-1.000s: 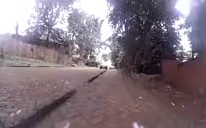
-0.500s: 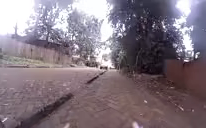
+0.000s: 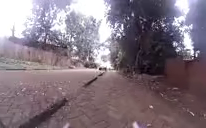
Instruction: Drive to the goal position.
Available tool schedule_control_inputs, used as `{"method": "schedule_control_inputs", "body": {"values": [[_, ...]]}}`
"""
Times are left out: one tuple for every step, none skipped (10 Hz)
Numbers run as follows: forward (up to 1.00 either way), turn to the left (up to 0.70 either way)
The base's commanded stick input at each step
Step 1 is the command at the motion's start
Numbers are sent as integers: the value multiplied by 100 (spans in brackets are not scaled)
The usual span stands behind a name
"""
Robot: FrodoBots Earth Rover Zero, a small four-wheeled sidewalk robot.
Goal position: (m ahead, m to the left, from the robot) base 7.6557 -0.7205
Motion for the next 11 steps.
{"method": "schedule_control_inputs", "body": {"values": [[50,-35],[50,-14],[50,0],[50,0],[50,0],[50,0],[50,0],[50,2],[50,4],[50,7],[50,8]]}}
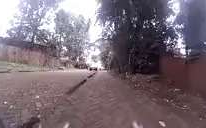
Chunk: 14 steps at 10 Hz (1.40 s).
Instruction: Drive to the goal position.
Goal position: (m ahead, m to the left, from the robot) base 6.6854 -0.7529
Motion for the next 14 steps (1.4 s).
{"method": "schedule_control_inputs", "body": {"values": [[50,9],[50,5],[50,1],[50,4],[50,9],[50,9],[50,4],[50,0],[50,0],[50,0],[50,0],[50,0],[50,0],[50,0]]}}
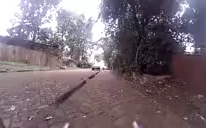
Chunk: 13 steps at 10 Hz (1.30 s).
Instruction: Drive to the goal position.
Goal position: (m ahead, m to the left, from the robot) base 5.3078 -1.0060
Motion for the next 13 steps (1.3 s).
{"method": "schedule_control_inputs", "body": {"values": [[50,0],[50,0],[50,0],[50,0],[50,0],[50,0],[50,0],[50,0],[50,0],[50,0],[50,0],[50,0],[50,0]]}}
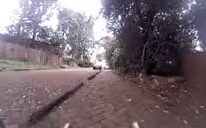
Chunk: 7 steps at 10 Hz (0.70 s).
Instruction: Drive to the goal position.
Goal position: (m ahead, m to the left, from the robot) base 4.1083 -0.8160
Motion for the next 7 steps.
{"method": "schedule_control_inputs", "body": {"values": [[50,0],[50,0],[50,0],[50,0],[50,0],[50,0],[50,0]]}}
